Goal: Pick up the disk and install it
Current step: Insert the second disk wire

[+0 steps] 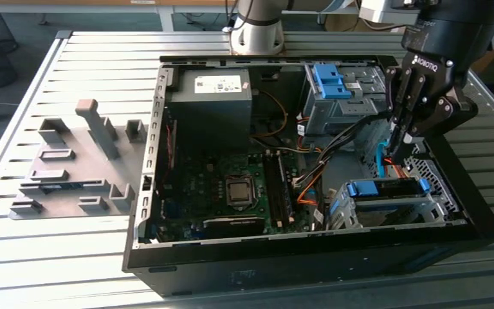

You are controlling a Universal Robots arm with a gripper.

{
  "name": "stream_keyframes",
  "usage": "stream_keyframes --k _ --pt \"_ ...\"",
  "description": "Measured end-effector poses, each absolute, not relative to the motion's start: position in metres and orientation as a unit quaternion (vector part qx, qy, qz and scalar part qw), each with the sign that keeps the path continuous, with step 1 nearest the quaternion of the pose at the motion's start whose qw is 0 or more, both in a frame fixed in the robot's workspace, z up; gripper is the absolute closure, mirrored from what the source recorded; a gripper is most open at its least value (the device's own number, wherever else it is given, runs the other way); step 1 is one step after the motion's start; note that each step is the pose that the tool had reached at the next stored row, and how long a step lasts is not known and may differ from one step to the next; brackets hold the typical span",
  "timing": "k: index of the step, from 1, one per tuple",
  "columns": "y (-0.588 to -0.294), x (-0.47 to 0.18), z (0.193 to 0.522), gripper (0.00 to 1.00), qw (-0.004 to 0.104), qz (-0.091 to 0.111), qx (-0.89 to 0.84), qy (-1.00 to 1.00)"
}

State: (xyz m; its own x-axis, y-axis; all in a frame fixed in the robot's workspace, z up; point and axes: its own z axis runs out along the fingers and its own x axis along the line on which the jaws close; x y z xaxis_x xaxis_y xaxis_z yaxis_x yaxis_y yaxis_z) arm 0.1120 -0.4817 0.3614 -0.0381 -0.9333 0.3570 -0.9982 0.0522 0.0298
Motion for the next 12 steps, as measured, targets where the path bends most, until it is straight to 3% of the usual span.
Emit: stream_keyframes --k 1,7,12 --pt "-0.4817 0.112 0.3614 0.84 0.142 0.114 0.679 -0.711" --pt "-0.4818 0.112 0.3612 0.84 0.141 0.114 0.679 -0.711" --pt "-0.4834 0.112 0.3612 0.84 0.113 0.084 0.684 -0.715"
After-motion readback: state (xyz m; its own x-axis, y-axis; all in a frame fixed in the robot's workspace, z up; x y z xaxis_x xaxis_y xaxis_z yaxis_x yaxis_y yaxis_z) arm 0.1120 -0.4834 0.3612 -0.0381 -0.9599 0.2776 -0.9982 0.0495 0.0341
